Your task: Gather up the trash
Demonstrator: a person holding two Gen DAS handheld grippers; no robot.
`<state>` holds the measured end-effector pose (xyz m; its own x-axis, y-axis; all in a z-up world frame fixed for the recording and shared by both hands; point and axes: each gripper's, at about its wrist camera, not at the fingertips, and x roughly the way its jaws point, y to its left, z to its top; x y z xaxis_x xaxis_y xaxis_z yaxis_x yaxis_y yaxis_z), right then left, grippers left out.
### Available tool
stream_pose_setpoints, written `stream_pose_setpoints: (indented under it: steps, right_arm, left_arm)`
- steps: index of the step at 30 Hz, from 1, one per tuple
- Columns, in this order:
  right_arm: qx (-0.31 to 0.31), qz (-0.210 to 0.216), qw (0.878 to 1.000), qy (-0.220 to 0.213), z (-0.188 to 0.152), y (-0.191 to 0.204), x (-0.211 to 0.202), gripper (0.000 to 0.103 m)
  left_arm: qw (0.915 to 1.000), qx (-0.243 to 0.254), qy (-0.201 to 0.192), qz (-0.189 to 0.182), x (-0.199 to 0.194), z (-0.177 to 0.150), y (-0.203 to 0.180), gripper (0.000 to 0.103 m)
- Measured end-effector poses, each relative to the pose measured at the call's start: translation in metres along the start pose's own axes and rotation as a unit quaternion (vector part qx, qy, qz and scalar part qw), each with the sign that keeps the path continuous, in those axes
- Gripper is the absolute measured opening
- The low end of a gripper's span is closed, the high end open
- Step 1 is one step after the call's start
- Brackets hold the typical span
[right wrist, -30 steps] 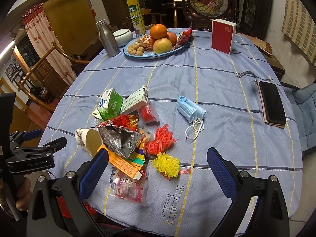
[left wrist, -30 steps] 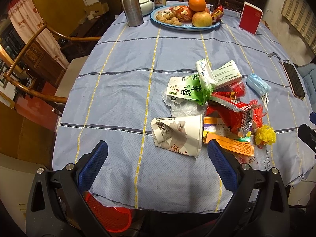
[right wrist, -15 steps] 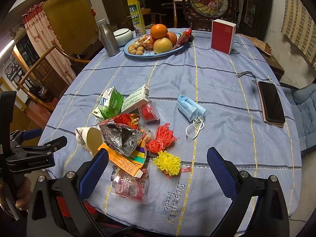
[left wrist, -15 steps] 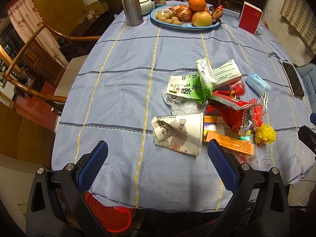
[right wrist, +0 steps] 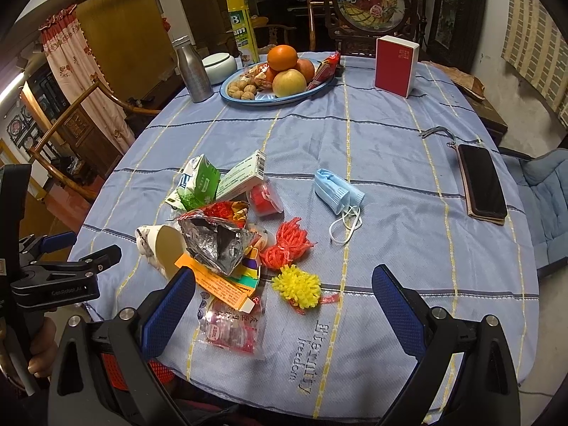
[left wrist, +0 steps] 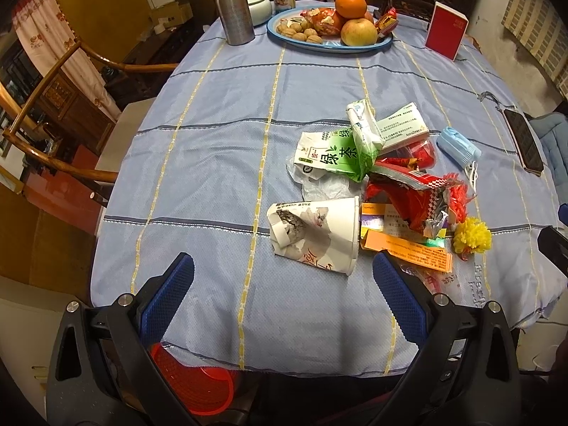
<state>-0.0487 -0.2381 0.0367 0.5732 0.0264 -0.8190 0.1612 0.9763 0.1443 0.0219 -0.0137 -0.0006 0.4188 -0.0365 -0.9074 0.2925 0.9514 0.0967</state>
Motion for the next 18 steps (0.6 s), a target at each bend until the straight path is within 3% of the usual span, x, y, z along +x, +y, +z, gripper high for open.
stream_pose_setpoints:
  steps: [18]
  right_arm:
    - [0.008,-0.006,1.0,-0.002,-0.01,-0.0061,-0.0086,0.097]
  left_arm:
    - [0.9999,-0.005,0.007,-0.01,-0.0024,-0.0066,-0.0023,0.096]
